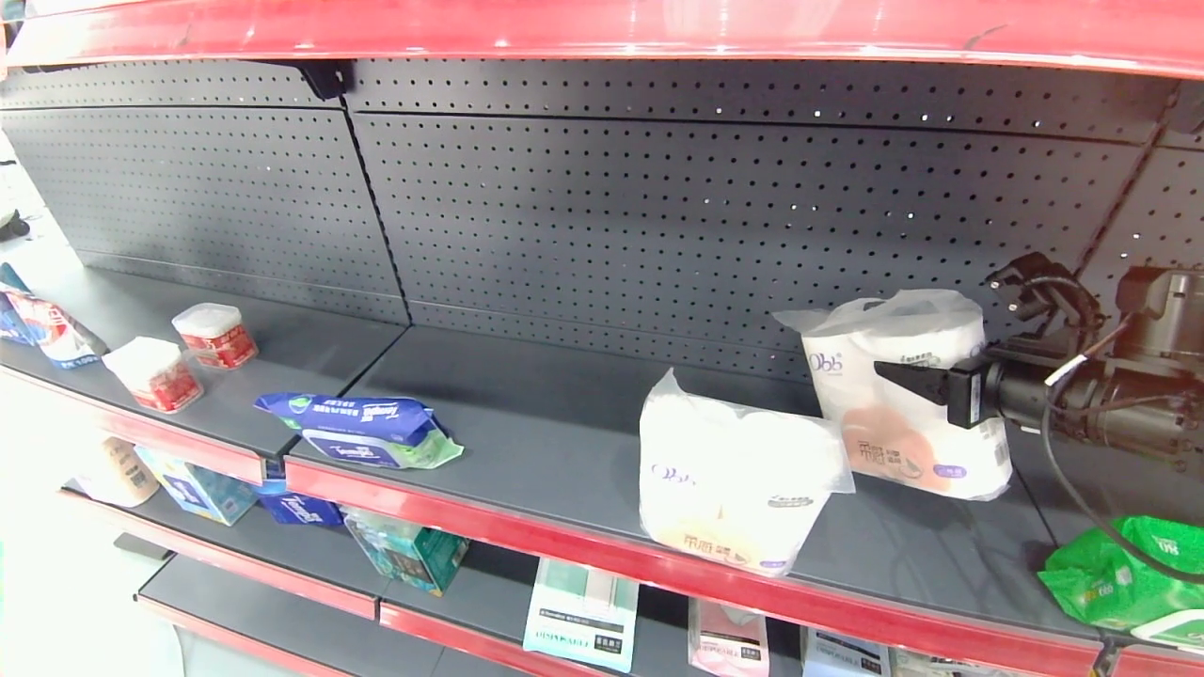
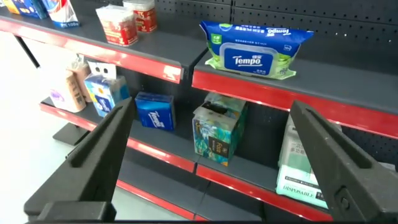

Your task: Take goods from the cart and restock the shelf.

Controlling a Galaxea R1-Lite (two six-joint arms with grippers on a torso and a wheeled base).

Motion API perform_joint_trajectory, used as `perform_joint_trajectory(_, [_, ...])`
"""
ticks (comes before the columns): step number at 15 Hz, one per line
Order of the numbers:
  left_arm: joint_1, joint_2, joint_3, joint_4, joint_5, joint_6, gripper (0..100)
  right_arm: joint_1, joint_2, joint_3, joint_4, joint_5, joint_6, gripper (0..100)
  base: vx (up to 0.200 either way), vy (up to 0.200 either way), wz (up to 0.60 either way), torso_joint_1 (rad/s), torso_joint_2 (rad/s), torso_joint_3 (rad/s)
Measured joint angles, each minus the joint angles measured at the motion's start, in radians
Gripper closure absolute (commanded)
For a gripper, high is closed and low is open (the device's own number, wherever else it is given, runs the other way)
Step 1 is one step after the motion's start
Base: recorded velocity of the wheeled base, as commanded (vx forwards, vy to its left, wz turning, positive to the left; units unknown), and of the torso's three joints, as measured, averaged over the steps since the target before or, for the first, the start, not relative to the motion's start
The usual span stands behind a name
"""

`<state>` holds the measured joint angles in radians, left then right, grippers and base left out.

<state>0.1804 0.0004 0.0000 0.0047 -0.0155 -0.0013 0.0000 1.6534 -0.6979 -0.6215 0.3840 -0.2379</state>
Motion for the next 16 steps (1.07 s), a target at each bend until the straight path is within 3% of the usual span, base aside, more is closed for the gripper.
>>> perform_joint_trajectory(5, [0.000, 0.000, 0.000, 0.000, 0.000, 0.000, 0, 0.041, 0.022, -0.005, -0.004, 0.156, 0.025, 100, 0.000, 0.000, 0.00, 0.000, 0.00, 0.000])
perform_joint_trajectory(16, [0.000, 0.000, 0.000, 0.000, 0.000, 0.000, 0, 0.133, 0.273, -0.124, -0.213, 0.241, 0.039, 100, 0.000, 0.000, 0.00, 0.000, 0.00, 0.000])
